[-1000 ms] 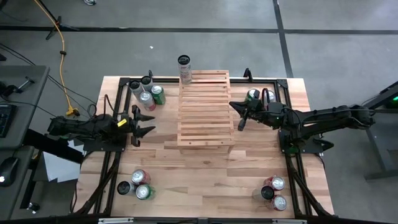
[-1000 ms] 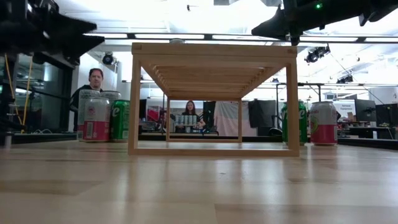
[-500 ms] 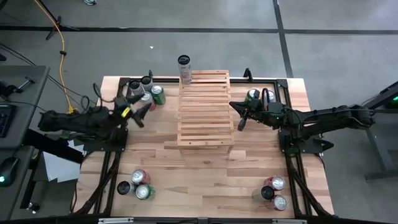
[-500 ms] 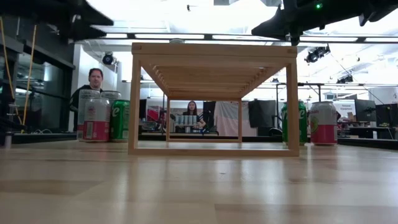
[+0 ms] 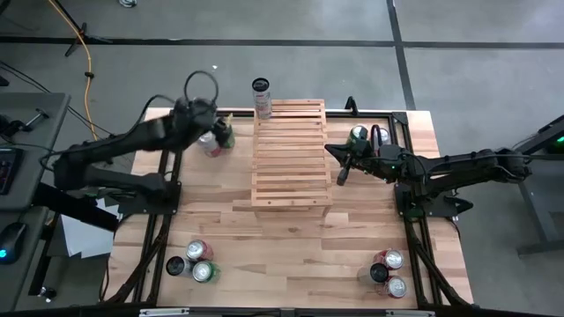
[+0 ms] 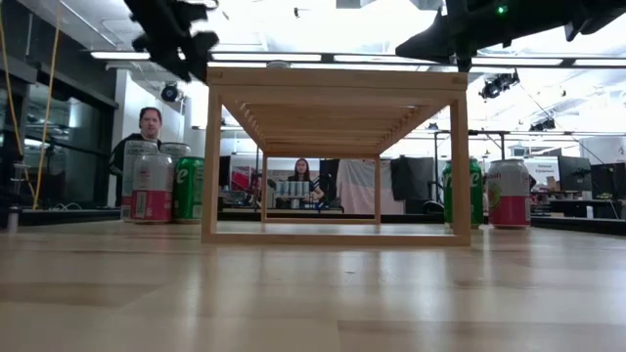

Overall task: Place canned beverage on shelf
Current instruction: Put the top white yellow soda can on the shelf

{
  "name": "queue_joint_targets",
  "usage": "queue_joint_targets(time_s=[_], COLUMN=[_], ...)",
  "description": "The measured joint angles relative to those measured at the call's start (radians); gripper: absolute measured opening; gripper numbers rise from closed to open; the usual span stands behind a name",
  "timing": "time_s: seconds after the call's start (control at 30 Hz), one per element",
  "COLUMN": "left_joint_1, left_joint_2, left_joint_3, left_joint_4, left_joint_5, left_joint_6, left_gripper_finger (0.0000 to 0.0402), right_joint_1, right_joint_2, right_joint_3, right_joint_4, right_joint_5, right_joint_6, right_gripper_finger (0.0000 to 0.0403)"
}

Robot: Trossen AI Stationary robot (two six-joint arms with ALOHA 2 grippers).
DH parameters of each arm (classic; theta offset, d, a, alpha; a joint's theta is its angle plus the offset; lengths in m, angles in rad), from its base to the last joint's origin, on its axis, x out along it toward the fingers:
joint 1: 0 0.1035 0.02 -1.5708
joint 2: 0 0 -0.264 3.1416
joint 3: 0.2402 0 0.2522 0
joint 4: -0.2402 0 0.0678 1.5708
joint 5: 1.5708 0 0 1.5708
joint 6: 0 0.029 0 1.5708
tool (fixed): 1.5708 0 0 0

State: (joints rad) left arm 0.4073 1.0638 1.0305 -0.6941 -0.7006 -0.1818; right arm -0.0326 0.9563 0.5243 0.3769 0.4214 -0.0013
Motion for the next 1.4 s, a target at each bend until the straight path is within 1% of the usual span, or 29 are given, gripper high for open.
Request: queue_joint_targets(time_s=[0.1, 0.17, 0.27, 0.33, 0.4, 0.5, 0.67, 0.83, 1.03, 1.4], left_joint_1=[0.126, 0.205, 0.312, 0.374, 0.424, 0.479, 0.528, 0.537, 0.537, 0.537], left_joint_2=[0.052, 0.079, 0.106, 0.12, 0.131, 0.157, 0.216, 0.254, 0.258, 0.258], left_joint_3=[0.006, 0.006, 0.006, 0.006, 0.006, 0.006, 0.006, 0.006, 0.006, 0.006], left_joint_4=[-0.01, -0.017, -0.005, -0.002, -0.001, -0.005, -0.01, -0.006, -0.004, -0.023], left_joint_5=[0.155, 0.228, 0.287, 0.352, 0.41, 0.45, 0.486, 0.489, 0.486, 0.437], left_joint_6=[0.002, 0.012, 0.002, 0.001, 0.0, -0.008, -0.025, -0.027, -0.027, -0.044], left_gripper_finger=[0.0273, 0.0273, 0.0273, 0.0273, 0.0273, 0.0273, 0.0273, 0.0273, 0.0273, 0.0273], right_joint_1=[0.0, 0.0, 0.0, 0.0, 0.0, 0.0, 0.0, 0.0, 0.0, 0.0], right_joint_2=[0.0, 0.0, 0.0, 0.0, 0.0, 0.0, 0.0, 0.0, 0.0, 0.0], right_joint_3=[0.0, 0.0, 0.0, 0.0, 0.0, 0.0, 0.0, 0.0, 0.0, 0.0], right_joint_4=[-0.003, -0.003, -0.007, -0.007, -0.007, -0.007, -0.006, -0.007, -0.007, -0.007], right_joint_5=[0.001, 0.001, 0.001, 0.001, 0.001, 0.001, 0.005, 0.005, 0.005, 0.004], right_joint_6=[0.001, 0.001, 0.001, 0.001, 0.0, -0.005, 0.001, 0.001, 0.001, 0.001], right_gripper_finger=[0.0, 0.0, 0.0, 0.0, 0.0, 0.0, 0.0, 0.0, 0.0, 0.0])
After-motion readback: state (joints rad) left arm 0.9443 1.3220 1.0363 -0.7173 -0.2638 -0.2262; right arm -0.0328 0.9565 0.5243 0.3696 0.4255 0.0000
